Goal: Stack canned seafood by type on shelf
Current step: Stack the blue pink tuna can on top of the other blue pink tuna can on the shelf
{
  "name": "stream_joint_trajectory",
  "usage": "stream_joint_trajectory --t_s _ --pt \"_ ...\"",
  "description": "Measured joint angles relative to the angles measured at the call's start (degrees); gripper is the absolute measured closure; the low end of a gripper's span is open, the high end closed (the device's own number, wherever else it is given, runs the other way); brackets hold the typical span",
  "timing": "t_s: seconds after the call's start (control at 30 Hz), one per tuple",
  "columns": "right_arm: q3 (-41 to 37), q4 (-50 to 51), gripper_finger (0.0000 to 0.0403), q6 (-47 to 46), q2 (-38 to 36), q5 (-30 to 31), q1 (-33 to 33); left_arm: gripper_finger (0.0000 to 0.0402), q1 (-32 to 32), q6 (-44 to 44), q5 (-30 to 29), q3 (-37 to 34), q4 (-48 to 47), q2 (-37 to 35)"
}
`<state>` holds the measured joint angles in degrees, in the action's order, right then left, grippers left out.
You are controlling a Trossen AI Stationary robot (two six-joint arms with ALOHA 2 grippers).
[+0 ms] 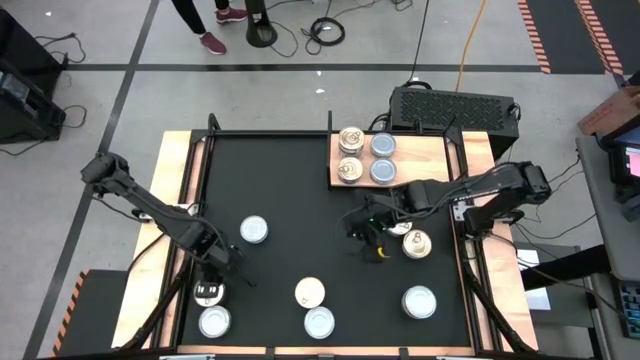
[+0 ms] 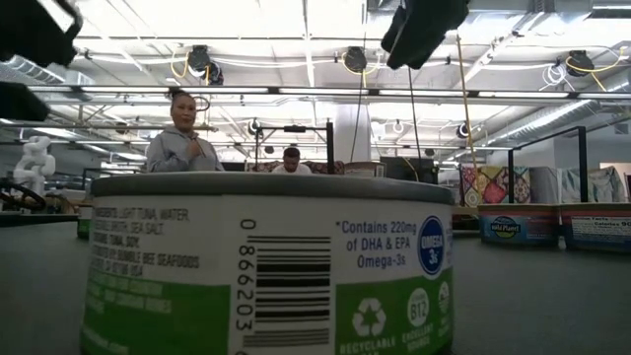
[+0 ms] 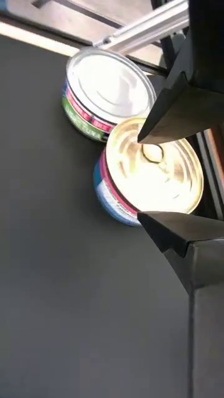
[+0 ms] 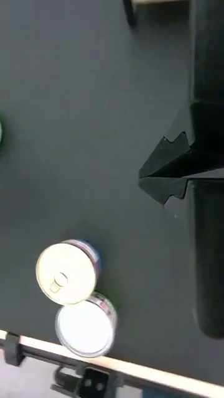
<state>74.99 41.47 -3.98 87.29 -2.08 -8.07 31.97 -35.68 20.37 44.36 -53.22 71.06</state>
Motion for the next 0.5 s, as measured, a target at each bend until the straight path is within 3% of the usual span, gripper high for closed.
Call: stream_joint_trajectory --t_s 0.3,0.5 --pt "0.0 2.0 0.0403 9.8 -3.9 -10.8 4.5 0.0214 -1.2 0.0 3.8 0.0 -0.3 6.1" --pt "0.0 3.1 0.0403 10.9 -6.8 -11.6 7.3 0.0214 -3.1 3.6 3.6 0.0 -0.4 8.4"
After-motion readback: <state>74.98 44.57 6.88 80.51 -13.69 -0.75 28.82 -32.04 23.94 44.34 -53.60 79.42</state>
